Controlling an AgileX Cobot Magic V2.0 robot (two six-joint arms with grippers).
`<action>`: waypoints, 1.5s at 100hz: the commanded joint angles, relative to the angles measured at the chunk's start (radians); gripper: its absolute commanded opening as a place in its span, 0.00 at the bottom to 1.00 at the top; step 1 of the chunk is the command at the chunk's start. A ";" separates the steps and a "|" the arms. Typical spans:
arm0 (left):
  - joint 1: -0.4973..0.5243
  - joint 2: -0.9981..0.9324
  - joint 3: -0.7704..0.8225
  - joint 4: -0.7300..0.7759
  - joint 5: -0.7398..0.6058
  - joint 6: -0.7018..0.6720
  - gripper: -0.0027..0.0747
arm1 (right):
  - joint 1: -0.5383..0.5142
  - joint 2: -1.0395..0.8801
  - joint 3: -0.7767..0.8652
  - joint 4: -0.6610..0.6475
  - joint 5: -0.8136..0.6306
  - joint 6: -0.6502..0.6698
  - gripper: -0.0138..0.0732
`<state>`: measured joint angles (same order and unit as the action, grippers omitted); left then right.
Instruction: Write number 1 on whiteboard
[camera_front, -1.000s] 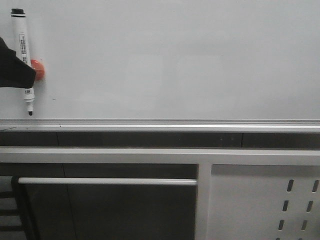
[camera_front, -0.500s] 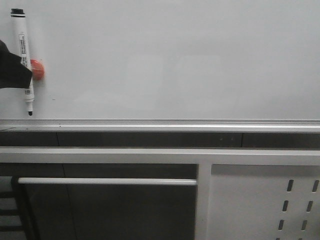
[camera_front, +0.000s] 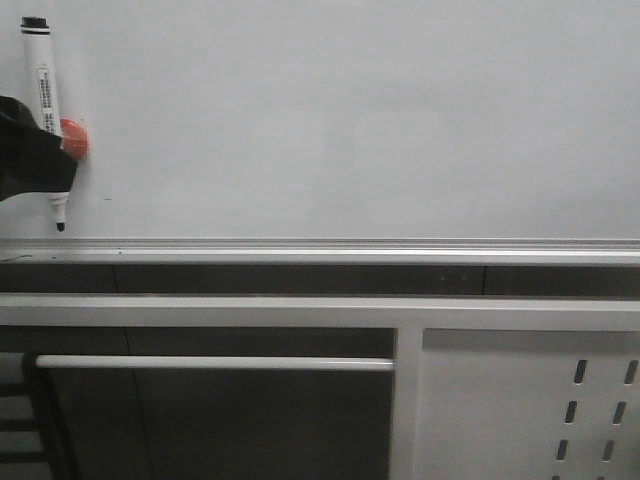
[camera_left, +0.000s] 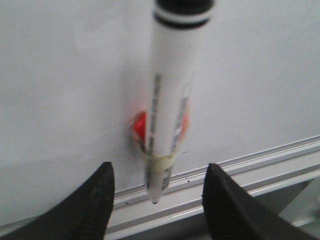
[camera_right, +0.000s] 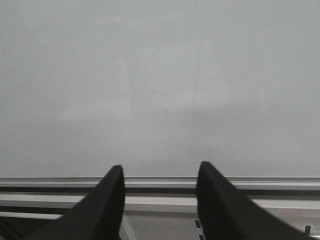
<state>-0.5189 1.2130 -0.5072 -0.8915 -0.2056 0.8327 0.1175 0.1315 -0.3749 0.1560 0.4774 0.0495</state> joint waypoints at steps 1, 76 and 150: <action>-0.045 -0.015 -0.033 0.019 -0.107 -0.008 0.51 | -0.008 0.024 -0.034 -0.005 -0.070 -0.009 0.51; -0.070 0.100 -0.033 0.019 -0.285 -0.114 0.51 | -0.008 0.024 -0.034 -0.005 -0.063 -0.009 0.51; -0.070 0.101 -0.035 0.097 -0.248 -0.111 0.01 | -0.008 0.024 -0.034 0.010 -0.063 -0.009 0.51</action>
<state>-0.5832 1.3352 -0.5093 -0.8448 -0.4169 0.7260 0.1175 0.1315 -0.3749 0.1560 0.4805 0.0495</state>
